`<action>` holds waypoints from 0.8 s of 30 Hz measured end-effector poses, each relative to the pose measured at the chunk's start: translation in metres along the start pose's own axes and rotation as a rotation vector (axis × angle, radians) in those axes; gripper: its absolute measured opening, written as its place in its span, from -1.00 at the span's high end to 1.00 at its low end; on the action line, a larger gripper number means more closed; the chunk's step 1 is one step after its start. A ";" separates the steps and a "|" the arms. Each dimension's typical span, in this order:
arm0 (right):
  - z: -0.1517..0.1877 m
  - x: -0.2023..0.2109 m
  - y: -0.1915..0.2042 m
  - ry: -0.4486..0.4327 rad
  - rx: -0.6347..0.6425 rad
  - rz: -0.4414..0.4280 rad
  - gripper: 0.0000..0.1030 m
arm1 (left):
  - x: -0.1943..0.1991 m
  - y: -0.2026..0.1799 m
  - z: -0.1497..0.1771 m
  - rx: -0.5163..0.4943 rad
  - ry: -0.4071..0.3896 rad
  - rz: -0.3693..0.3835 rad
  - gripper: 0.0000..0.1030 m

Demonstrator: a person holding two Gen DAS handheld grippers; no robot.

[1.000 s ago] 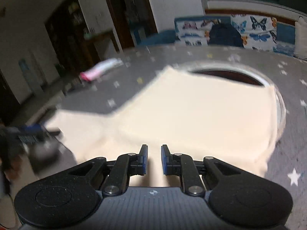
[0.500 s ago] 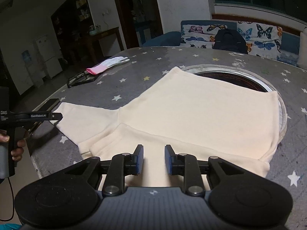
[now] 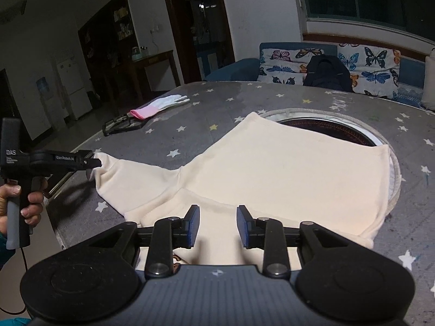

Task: Fold clothes
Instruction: 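Close the left gripper on the other sleeve cuff, then fold the sleeve across the shirt body and open the left gripper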

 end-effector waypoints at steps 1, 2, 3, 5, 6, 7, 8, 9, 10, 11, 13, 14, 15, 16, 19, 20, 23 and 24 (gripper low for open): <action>0.000 0.002 -0.002 -0.004 -0.003 0.004 0.43 | 0.003 -0.008 -0.002 0.001 -0.004 0.037 0.82; 0.000 0.004 -0.004 -0.007 -0.006 0.007 0.43 | 0.007 -0.018 -0.005 0.001 -0.007 0.083 0.84; 0.000 0.006 -0.006 -0.011 -0.010 0.013 0.43 | 0.009 -0.029 -0.007 -0.001 -0.007 0.128 0.84; 0.001 0.010 -0.012 -0.020 -0.018 0.025 0.43 | 0.016 -0.056 -0.012 -0.023 -0.011 0.212 0.84; 0.002 0.013 -0.016 -0.026 -0.026 0.032 0.43 | 0.019 -0.069 -0.013 -0.039 -0.013 0.250 0.84; 0.003 0.016 -0.020 -0.031 -0.034 0.039 0.43 | 0.021 -0.083 -0.014 -0.056 -0.014 0.286 0.84; 0.004 0.018 -0.023 -0.036 -0.040 0.045 0.43 | 0.024 -0.096 -0.015 -0.074 -0.015 0.321 0.84; 0.005 0.021 -0.027 -0.041 -0.047 0.052 0.43 | 0.027 -0.109 -0.016 -0.090 -0.018 0.354 0.85; 0.006 0.024 -0.031 -0.046 -0.055 0.060 0.43 | 0.029 -0.121 -0.016 -0.101 -0.020 0.386 0.85; 0.007 0.026 -0.033 -0.049 -0.062 0.064 0.43 | 0.030 -0.132 -0.017 -0.111 -0.021 0.417 0.85; 0.008 0.032 -0.040 -0.060 -0.075 0.076 0.43 | 0.031 -0.153 -0.016 -0.116 -0.006 0.477 0.85; 0.009 0.034 -0.044 -0.065 -0.082 0.081 0.43 | 0.031 -0.164 -0.015 -0.123 0.003 0.506 0.85; 0.010 0.037 -0.047 -0.070 -0.090 0.086 0.43 | 0.032 -0.175 -0.014 -0.135 0.008 0.535 0.85; 0.011 0.040 -0.050 -0.075 -0.097 0.093 0.43 | 0.034 -0.187 -0.013 -0.146 0.013 0.563 0.85; 0.014 0.047 -0.060 -0.087 -0.121 0.109 0.43 | 0.037 -0.219 -0.005 -0.176 0.030 0.654 0.85; 0.015 0.049 -0.063 -0.090 -0.128 0.115 0.43 | 0.037 -0.229 -0.001 -0.192 0.039 0.680 0.85; 0.018 0.053 -0.072 -0.096 -0.146 0.132 0.43 | 0.029 -0.252 0.018 -0.234 0.097 0.726 0.81; 0.019 0.054 -0.074 -0.099 -0.152 0.138 0.43 | 0.025 -0.257 0.025 -0.242 0.129 0.742 0.75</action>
Point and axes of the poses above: each gripper's, at about its wrist camera, not at the fingertips, and x roughly against the way its jaws point, y to its left, z to its underside, the point moved 6 cm from there along -x, roughly the way its jaws point, and after that the axes turned 5 degrees about z, right-handed, at the moved point
